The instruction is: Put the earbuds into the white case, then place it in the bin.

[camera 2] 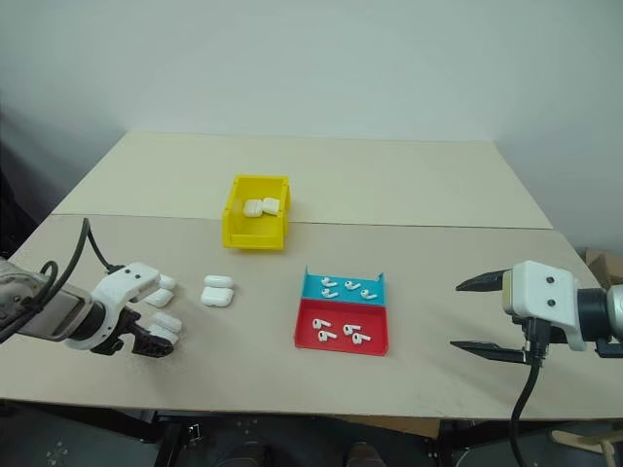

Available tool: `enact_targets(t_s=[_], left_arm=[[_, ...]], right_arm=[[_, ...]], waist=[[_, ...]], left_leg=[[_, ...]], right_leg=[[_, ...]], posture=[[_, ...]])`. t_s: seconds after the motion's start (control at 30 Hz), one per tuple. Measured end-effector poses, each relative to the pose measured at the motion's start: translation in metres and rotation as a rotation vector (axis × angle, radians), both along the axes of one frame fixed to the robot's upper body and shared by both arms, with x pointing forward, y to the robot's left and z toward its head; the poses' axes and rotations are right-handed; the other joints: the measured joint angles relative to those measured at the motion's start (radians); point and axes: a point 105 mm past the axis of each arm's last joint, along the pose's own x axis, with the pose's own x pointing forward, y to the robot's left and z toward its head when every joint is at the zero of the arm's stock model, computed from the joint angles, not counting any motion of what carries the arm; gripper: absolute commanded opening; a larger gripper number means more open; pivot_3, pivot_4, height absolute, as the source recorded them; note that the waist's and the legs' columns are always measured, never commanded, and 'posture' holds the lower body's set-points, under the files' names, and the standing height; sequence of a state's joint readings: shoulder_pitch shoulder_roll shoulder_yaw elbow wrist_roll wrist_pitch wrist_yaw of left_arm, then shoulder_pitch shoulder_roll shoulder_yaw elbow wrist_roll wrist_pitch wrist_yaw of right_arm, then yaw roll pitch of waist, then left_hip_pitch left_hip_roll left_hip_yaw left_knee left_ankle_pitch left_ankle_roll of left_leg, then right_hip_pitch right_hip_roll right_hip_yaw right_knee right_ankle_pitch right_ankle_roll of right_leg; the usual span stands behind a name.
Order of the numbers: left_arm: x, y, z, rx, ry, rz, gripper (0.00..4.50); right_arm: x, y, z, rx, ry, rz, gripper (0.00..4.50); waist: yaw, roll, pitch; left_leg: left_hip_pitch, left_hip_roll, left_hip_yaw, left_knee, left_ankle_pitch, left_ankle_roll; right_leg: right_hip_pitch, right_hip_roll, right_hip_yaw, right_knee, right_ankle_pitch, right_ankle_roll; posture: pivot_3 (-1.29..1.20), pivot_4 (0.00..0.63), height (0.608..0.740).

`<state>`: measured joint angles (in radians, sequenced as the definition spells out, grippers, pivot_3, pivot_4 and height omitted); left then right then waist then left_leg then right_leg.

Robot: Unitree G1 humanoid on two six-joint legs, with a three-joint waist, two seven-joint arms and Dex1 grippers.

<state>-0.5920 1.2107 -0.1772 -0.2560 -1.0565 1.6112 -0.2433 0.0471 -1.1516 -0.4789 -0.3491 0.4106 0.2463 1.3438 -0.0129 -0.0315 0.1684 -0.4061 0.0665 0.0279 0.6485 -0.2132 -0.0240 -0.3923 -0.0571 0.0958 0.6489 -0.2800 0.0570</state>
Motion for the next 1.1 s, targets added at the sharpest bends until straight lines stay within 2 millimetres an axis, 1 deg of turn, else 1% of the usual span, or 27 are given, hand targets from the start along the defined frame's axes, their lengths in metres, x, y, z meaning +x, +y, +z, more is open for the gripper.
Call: enact_targets(t_s=[0.13,0.27,0.53,0.83,0.93,1.0,1.07,1.1], left_arm=[[0.006,-0.001,0.003,-0.013,-0.007,0.008,4.50],[0.004,-0.005,-0.006,-0.009,0.027,-0.010,4.50],[0.007,-0.001,-0.013,0.015,0.046,0.005,4.50],[0.009,0.000,-0.012,0.005,0.054,0.007,4.50],[0.009,0.000,-0.013,0.008,0.062,0.003,3.94],[0.009,0.002,-0.014,0.015,0.063,0.006,3.30],[0.009,0.002,-0.014,0.014,0.065,0.005,2.76],[0.009,0.002,-0.013,0.013,0.065,0.004,2.75]], right_arm=[[0.000,0.000,-0.002,-0.002,0.004,-0.003,4.48],[0.000,-0.001,-0.003,-0.002,0.002,-0.009,4.48],[0.000,-0.001,-0.004,-0.004,-0.005,-0.013,4.48],[0.000,0.000,-0.004,-0.006,-0.007,-0.011,4.48],[-0.001,0.000,-0.006,-0.008,0.000,-0.015,4.50],[-0.001,-0.001,-0.007,-0.013,0.002,-0.019,4.50],[-0.001,-0.002,-0.008,-0.015,0.006,-0.021,4.50],[-0.001,-0.001,-0.008,-0.016,0.005,-0.022,4.50]], waist=[[0.000,0.000,0.000],[-0.001,0.000,0.000],[0.000,0.000,0.000],[0.000,0.000,0.000],[-0.001,0.000,0.000],[-0.001,0.000,0.000],[-0.001,0.000,0.000],[-0.001,0.000,0.000]], left_leg=[[0.000,0.000,0.000,0.000,0.000,0.000],[0.000,0.000,0.000,0.000,0.000,0.000],[0.000,0.000,0.000,0.000,0.000,0.000],[0.000,0.000,0.000,0.001,0.000,0.000],[0.000,0.000,0.000,0.001,0.000,0.000],[0.001,0.000,0.000,0.001,0.000,0.000],[0.000,0.000,0.000,0.001,0.000,0.000],[0.000,0.000,0.000,0.001,0.000,0.000]], right_leg=[[0.000,0.000,0.000,0.000,0.000,0.000],[0.000,0.000,0.000,0.000,0.000,0.000],[0.000,0.000,0.000,0.000,0.000,0.000],[0.001,0.000,0.000,0.000,0.000,0.000],[0.001,0.000,0.000,0.000,0.000,0.000],[0.001,0.000,0.000,0.000,0.000,0.000],[0.001,0.000,0.000,0.000,0.000,0.000],[0.001,0.000,0.000,0.000,0.000,0.000]], posture=[[0.00,0.150,0.740],[0.00,0.150,0.740],[0.00,0.150,0.740],[0.00,0.150,0.740],[0.00,0.150,0.740],[0.00,0.150,0.740],[0.00,0.150,0.740],[0.00,0.150,0.740]])
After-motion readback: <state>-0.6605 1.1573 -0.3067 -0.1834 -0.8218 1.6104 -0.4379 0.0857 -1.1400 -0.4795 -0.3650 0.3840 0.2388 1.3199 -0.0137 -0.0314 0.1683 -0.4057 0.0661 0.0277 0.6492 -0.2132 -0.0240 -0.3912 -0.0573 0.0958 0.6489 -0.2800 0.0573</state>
